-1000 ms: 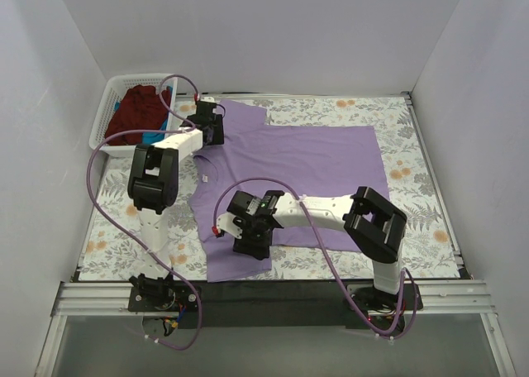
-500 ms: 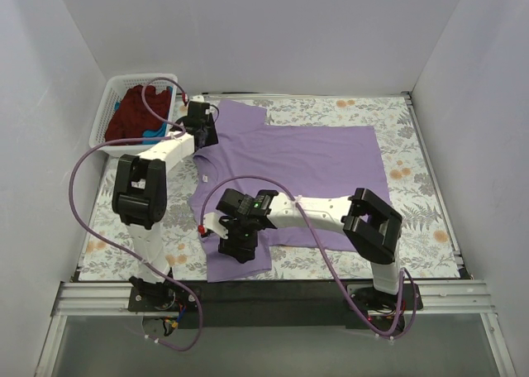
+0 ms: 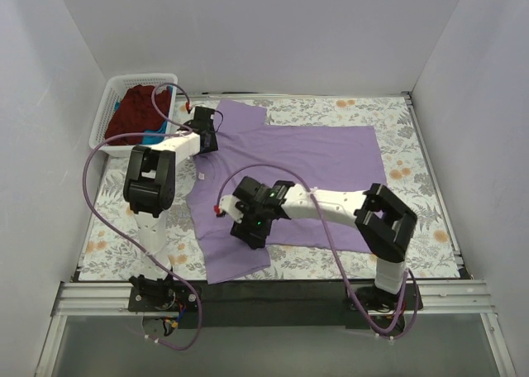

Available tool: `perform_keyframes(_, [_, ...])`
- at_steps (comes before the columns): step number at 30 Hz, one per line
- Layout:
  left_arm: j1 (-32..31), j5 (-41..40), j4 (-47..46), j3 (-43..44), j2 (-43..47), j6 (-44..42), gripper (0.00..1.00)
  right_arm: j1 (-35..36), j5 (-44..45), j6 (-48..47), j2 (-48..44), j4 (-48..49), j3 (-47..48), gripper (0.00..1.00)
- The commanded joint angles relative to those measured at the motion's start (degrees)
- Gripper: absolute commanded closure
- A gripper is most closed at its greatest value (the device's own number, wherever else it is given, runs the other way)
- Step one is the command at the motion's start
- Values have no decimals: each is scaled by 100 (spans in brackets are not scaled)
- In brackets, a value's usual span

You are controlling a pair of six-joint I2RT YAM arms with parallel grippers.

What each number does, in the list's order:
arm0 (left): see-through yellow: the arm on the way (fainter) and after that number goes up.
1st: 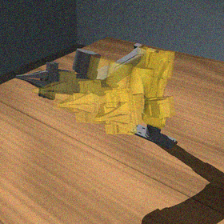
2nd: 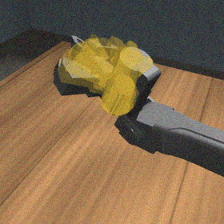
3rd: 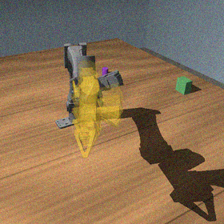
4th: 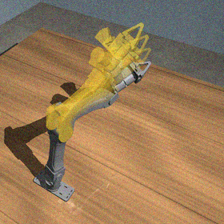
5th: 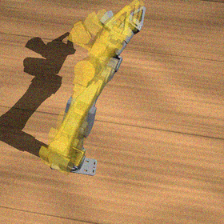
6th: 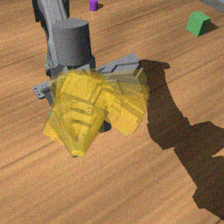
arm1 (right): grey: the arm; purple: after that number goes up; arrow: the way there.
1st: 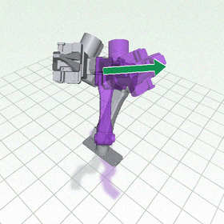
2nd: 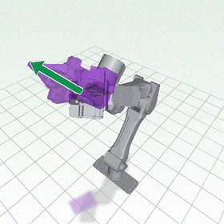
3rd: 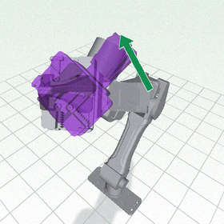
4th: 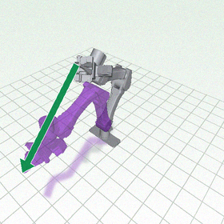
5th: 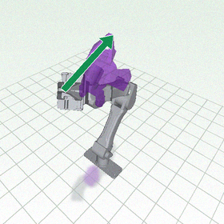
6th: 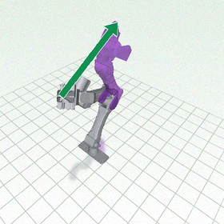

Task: Fold and stack the t-shirts
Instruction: Flatten the tshirt out

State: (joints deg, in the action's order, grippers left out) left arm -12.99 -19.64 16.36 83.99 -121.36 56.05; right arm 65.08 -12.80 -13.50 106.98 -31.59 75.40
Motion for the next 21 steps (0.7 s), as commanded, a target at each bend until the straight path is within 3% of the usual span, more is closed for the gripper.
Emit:
perform_keyframes(1, [130,-409,227,407,-396,-147,52,-837,637,514,-904,319,-270,35])
perform_keyframes(7, [130,2,394,1067,-336,-51,43,-3277,1613,1717,-1662,952,-622,34])
perform_keyframes(13, [87,390,385,752,366,160,40,-5089,1860,2167,-1303,1594,-474,34])
perform_keyframes(21, [43,663,702,-259,1561,591,38,-5875,1772,2018,-101,2219,62,36])
